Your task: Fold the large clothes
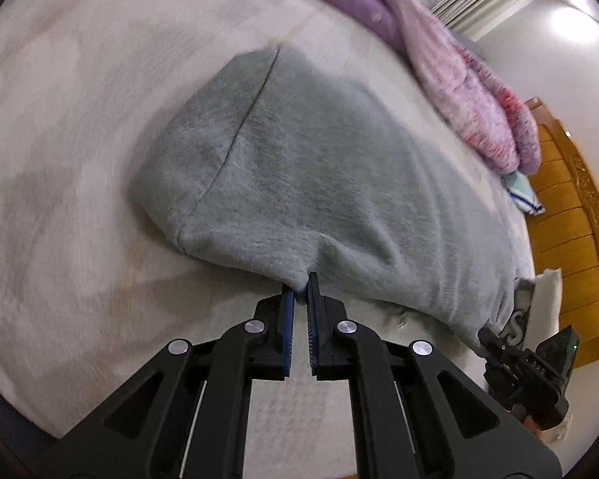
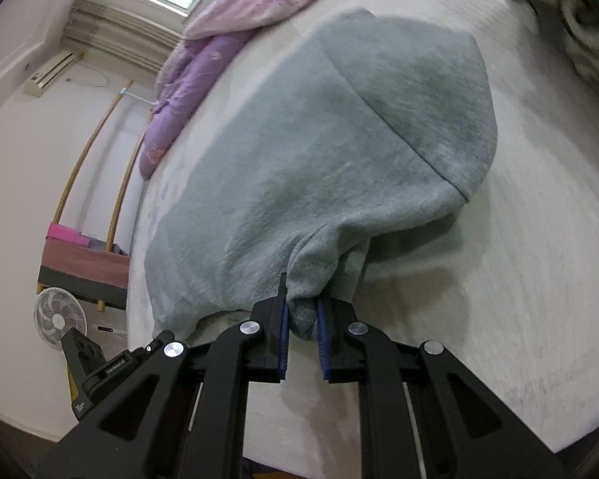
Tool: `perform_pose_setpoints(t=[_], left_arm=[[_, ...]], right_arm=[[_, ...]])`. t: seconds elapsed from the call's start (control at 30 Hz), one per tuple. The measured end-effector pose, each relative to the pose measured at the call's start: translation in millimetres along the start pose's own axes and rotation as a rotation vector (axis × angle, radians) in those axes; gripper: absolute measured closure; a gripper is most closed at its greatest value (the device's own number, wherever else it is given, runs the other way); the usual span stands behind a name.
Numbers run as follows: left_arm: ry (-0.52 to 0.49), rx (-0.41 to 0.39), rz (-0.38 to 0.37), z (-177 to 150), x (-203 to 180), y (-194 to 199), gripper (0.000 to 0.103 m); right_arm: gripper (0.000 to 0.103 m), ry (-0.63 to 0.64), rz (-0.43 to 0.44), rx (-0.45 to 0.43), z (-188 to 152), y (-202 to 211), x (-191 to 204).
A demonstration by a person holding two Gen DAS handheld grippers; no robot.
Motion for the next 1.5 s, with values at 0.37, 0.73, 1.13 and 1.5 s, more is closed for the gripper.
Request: perform_pose_setpoints(t=[0.37,0.73,1.13,1.5], left_arm=[[-0.062,0.049,-0.037,-19.9,-13.8,22.6,0.065],[-0.219,-0.067,0.024,56.8,-69.7,11.2,0.049],[-0.105,-0.057,0.123,119.6,-20.2,-65.9,0.031],[-0.068,-0.034,0.077,116.1,-19.6,-57.1,0.03]], right_arm=[[0.076,0.017,-0.02,0.061,-5.8,15.7,-3.3],[0.089,0.254,-0.097,-0.029,40.8,48.0,34.5],[0.103,0.328,-0.341,0.001,149.9,-46.2,-7.2],[0.102,0.259,-0.337,0.01,136.6,-47.0,-25.5]])
Point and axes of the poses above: each gripper's, at about its wrist camera, not at the fingertips, and y roughly against the way its jaws point, x to its left, z to its top, the point moved 9 cm from there along -y, roughly the way its jaws point, and after that the axes turned 5 degrees about y, right-handed, at the moved point
